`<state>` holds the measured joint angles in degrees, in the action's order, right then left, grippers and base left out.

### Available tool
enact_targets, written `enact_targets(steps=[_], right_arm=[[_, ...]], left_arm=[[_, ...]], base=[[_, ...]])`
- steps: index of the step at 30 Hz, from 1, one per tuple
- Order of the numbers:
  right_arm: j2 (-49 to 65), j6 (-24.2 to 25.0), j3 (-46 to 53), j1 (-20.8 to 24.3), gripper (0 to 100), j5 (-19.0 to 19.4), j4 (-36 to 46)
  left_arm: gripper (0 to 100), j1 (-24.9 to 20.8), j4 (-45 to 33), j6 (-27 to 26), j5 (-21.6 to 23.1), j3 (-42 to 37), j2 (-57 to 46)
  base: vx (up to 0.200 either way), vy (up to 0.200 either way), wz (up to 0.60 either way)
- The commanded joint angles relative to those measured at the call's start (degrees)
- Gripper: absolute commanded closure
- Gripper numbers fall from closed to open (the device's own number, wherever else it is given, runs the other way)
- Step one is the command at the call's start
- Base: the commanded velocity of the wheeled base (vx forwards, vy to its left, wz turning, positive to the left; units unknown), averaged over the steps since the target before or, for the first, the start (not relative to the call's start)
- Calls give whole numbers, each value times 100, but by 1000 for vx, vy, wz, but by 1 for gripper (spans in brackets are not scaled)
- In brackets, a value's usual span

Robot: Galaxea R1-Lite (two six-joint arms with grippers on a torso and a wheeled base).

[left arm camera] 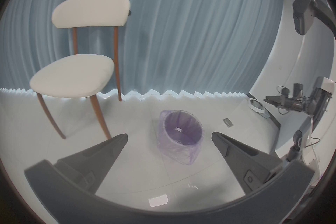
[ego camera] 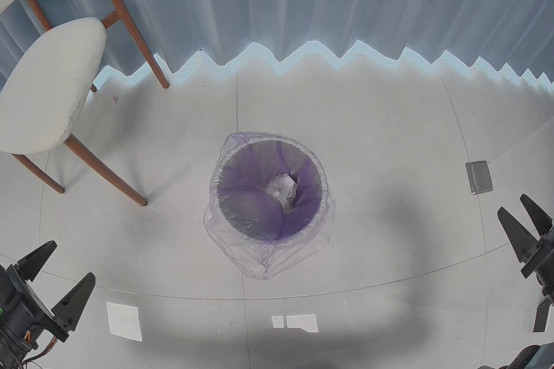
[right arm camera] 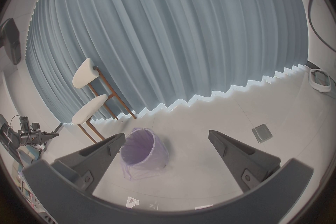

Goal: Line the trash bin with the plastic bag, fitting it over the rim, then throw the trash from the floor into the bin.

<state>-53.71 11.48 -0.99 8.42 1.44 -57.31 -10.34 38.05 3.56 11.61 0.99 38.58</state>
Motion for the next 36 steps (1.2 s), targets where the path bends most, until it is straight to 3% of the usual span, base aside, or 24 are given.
enact_targets(steps=[1, 4, 11, 20, 23, 29, 36], right_arm=[[1319, -6, 81, -16, 0, -56, 739], [2049, -23, -68, -16, 0, -197, 1626], [3051, -375, -209, -34, 0, -320, 3129], [3675, -639, 2, -157, 0, -328, 3850], [3868, -700, 99, -174, 0, -328, 3991], [4861, -744, 64, -174, 0, -328, 5546], [4800, -735, 99, -174, 0, -601, 5370]], left_arm=[[0, 199, -526, 75, -282, -81, -1063], [0, 401, -1106, 75, -466, -99, -1582], [0, 893, -2038, 57, -431, -99, -2399], [0, 1043, -3673, -13, -36, -99, -3858], [0, 1051, -3717, 13, -18, -99, -3858], [0, 1051, -3717, -22, -53, -99, -3858], [0, 1051, -3726, -40, -378, -99, -3858]], base=[[0, 0, 0], [0, 0, 0], [0, 0, 0], [0, 0, 0], [0, 0, 0], [0, 0, 0], [0, 0, 0]])
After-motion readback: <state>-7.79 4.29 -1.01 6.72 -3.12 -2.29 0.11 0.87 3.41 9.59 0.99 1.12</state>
